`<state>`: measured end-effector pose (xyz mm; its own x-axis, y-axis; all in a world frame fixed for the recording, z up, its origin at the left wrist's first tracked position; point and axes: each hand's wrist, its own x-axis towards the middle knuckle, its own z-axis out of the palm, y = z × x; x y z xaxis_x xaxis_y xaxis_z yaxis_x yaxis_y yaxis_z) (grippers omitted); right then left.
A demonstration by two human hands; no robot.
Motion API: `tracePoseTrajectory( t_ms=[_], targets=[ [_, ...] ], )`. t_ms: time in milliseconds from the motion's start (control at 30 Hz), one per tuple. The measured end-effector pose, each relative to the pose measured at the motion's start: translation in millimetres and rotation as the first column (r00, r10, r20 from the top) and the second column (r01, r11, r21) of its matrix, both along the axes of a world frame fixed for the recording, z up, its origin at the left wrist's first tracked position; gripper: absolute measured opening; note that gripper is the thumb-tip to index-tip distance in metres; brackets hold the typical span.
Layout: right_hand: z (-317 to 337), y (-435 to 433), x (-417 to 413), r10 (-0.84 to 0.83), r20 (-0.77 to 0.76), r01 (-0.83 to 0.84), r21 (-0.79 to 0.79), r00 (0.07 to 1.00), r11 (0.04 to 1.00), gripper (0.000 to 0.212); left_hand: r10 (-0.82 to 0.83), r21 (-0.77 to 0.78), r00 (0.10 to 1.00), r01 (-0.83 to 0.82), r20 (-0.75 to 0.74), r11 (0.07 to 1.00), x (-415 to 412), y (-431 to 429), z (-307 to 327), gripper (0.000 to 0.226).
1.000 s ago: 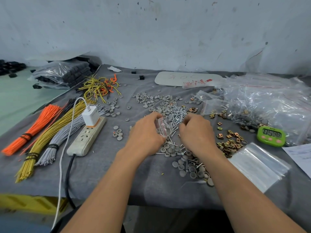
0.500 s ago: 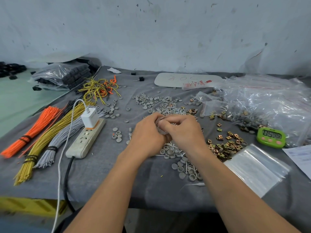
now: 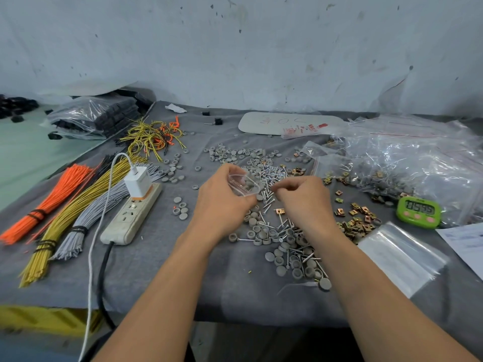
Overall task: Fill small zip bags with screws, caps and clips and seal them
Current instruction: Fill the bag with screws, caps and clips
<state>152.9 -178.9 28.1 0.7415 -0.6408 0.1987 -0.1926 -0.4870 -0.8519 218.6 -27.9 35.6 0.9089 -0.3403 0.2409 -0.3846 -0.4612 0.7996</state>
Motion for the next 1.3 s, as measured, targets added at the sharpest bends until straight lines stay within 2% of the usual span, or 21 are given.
tracePoseTrajectory(
  t_ms=[100, 200, 300, 367, 467, 600, 1033, 1133, 1233, 1300],
  targets=[
    [-7.3, -1.2, 2.5, 0.009, -0.193, -0.036, -0.139, 0.981, 0.990, 0.024, 0.029, -0.045, 0.999, -0.030, -0.020, 0.999, 0.0, 1.5, -0.4, 0.043],
    [-13.8, 3.0, 5.4, 0.038, -0.502, -0.221, -0.310, 0.864, 0.924, 0.019, 0.032, -0.074, 0.999, -0.035, -0.043, 0.997, 0.4, 2.8, -0.4, 0.052],
    [-17.0, 7.5, 6.5, 0.043, -0.607, -0.334, -0.376, 0.794, 0.864, 0.022, 0.013, -0.089, 0.997, -0.019, -0.070, 0.996, 0.0, 4.1, 0.7, 0.066],
    [-16.7, 10.0, 7.2, 0.032, -0.619, -0.373, -0.431, 0.785, 0.822, 0.023, 0.015, -0.091, 0.997, -0.021, -0.074, 0.996, 0.1, 4.6, 1.2, 0.072],
    [-15.8, 10.3, 8.7, 0.037, -0.644, -0.431, -0.466, 0.764, 0.773, 0.025, 0.013, -0.095, 0.996, -0.022, -0.087, 0.995, 0.9, 5.3, 1.0, 0.070],
    [-19.8, 9.9, 6.9, 0.040, -0.639, -0.436, -0.476, 0.768, 0.763, 0.019, 0.006, -0.092, 0.994, -0.016, -0.111, 0.996, 0.6, 3.9, 0.9, 0.067],
    [-17.2, 15.6, 3.6, 0.038, -0.624, -0.411, -0.466, 0.780, 0.783, 0.005, 0.011, -0.082, 0.992, -0.022, -0.128, 0.996, -5.8, -1.2, 4.3, 0.085],
    [-16.8, 22.5, 3.0, 0.019, -0.619, -0.415, -0.504, 0.785, 0.757, 0.016, 0.006, -0.086, 0.992, -0.017, -0.129, 0.996, -7.3, -2.1, 5.4, 0.089],
    [-14.3, 24.3, 0.9, 0.002, -0.566, -0.372, -0.539, 0.824, 0.755, 0.004, 0.006, -0.097, 0.991, -0.019, -0.136, 0.995, -8.2, -1.9, 5.1, 0.091],
    [-10.9, 20.8, -0.1, -0.018, -0.452, -0.238, -0.502, 0.892, 0.831, 0.008, 0.008, -0.096, 0.991, -0.021, -0.133, 0.995, -7.9, -1.6, 4.8, 0.091]
  ],
)
